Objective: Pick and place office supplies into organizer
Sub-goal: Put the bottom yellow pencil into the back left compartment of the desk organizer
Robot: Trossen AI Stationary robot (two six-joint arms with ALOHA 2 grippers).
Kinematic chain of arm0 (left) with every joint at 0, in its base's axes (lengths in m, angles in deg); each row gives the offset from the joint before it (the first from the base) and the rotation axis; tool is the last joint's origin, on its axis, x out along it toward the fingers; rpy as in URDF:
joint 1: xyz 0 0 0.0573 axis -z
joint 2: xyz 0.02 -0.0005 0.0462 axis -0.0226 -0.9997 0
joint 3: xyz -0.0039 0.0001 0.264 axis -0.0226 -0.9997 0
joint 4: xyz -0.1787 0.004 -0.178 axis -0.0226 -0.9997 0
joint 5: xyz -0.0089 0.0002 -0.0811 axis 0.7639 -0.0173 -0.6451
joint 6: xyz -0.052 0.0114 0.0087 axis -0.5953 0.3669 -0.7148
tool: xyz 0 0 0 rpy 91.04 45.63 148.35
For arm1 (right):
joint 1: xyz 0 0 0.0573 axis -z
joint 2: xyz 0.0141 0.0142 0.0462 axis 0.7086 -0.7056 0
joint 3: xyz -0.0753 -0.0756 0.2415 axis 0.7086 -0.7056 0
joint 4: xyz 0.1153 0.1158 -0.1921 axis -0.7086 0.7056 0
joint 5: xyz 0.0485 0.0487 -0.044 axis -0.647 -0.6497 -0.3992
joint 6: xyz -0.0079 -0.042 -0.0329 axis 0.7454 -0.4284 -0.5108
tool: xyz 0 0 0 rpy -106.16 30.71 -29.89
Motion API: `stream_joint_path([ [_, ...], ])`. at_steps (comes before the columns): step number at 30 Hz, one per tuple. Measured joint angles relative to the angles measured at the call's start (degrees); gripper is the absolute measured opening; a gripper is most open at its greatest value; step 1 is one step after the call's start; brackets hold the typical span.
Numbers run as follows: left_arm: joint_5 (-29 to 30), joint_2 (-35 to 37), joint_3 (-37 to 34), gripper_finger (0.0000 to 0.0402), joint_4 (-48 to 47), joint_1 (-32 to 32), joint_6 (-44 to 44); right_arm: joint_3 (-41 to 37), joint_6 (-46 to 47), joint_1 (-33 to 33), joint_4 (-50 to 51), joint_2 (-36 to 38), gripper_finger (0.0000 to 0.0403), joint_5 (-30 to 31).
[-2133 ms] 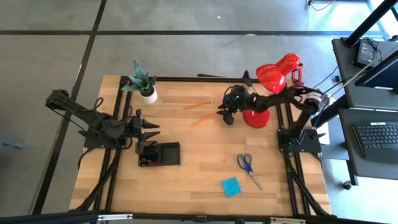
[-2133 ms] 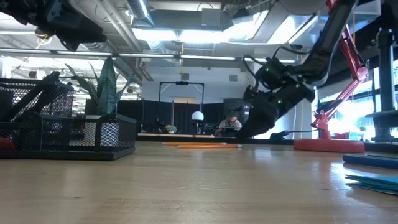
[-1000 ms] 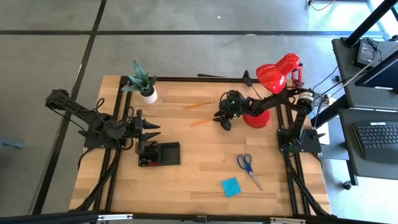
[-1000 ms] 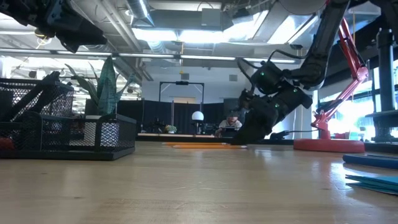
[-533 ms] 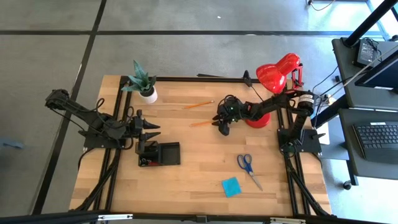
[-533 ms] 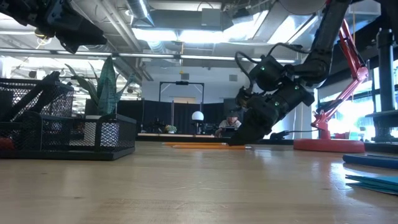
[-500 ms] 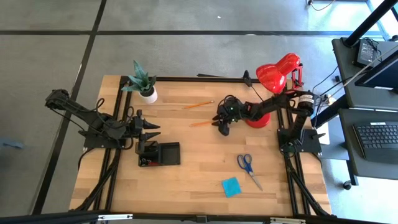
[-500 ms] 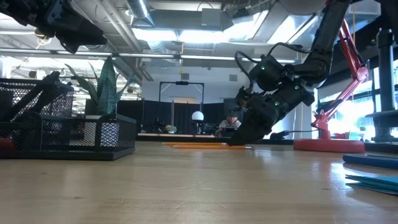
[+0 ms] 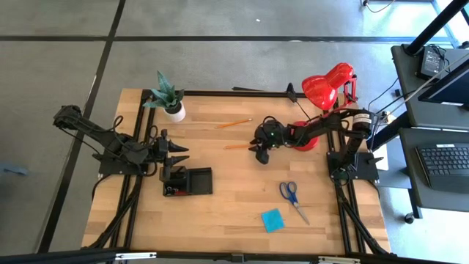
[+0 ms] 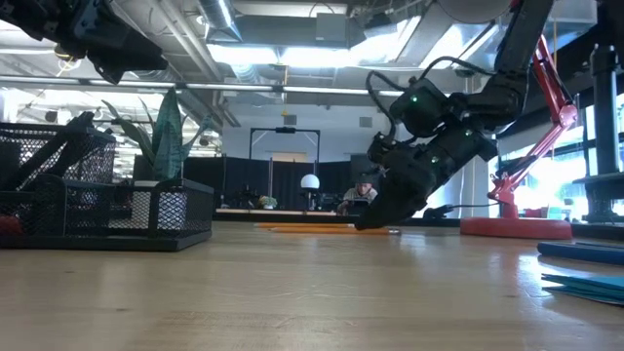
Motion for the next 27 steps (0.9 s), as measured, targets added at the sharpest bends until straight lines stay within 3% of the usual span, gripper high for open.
stream_joint_path([
  [6, -0.28, 0.00, 0.00, 0.0116, -0.05, 0.00, 0.00, -0.46, -2.31, -0.17, 8.77, 8.21, 0.0161, -0.54],
  [11, -0.24, -0.01, 0.00, 0.0116, -0.19, 0.00, 0.02, -0.37, -2.88, -1.73, 16.87, 15.09, 0.0161, 8.07],
  [14, -0.24, -0.02, 0.00, 0.0116, -0.34, 0.00, 0.02, -0.47, -3.97, -3.38, 18.98, 18.86, 0.0161, 9.85],
  [19, -0.22, -0.04, 0.00, 0.0116, -0.66, 0.00, 0.02, -8.09, -2.87, -4.92, 12.13, 25.44, 0.0161, 11.03],
  [27, 0.28, -0.02, 0.00, 0.0116, -0.63, 0.00, 0.59, -22.80, -3.77, -8.42, -13.79, 30.32, 0.0161, 12.60],
])
